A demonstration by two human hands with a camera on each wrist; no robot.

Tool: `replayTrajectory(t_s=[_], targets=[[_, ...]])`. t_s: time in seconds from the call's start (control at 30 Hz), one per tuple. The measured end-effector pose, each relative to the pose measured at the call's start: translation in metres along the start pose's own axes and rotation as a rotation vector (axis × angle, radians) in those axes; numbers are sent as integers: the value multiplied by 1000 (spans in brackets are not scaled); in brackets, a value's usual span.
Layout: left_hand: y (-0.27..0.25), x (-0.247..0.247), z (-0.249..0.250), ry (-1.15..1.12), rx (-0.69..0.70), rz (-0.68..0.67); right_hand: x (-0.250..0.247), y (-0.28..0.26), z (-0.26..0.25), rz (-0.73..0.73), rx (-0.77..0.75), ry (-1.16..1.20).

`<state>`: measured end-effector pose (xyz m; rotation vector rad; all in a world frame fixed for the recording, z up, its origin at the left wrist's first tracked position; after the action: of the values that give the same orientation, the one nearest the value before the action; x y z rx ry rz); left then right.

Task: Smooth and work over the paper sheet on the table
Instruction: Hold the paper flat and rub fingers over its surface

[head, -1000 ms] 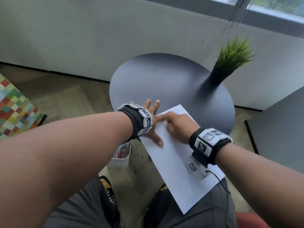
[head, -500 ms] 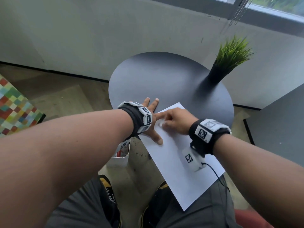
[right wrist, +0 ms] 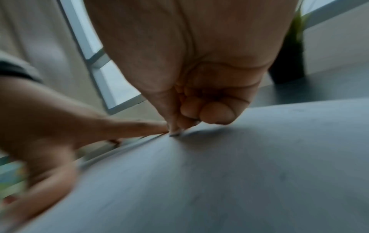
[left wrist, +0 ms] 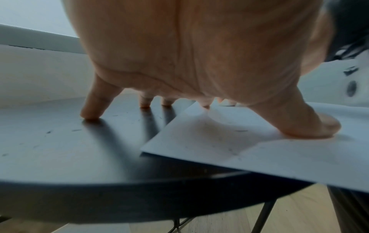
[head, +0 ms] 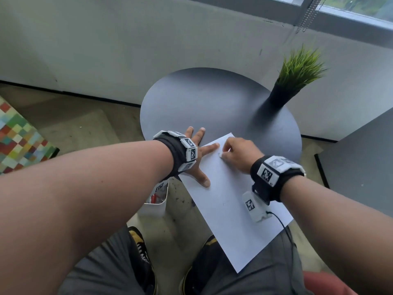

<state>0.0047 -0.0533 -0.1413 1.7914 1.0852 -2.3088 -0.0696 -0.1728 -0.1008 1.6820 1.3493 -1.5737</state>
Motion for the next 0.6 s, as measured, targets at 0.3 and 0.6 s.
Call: replayTrajectory(t_s=[0.3, 0.6], targets=[[3, -2, 3, 45, -22, -13, -8, -2, 13, 9, 16, 14], [4, -5, 6, 64, -29, -17, 7, -22, -11, -163, -207, -22]])
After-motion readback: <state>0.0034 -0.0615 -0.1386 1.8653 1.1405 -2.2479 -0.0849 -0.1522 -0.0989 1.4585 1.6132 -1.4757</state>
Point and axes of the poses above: each hand's wrist, its own y-axis towards the middle knuckle, its own x-axis out of the palm, z = x × y, the point moved 8 cm from there along y, towards the middle knuckle, and after that the axes turned 3 degrees about -y, right-handed, at the moved point
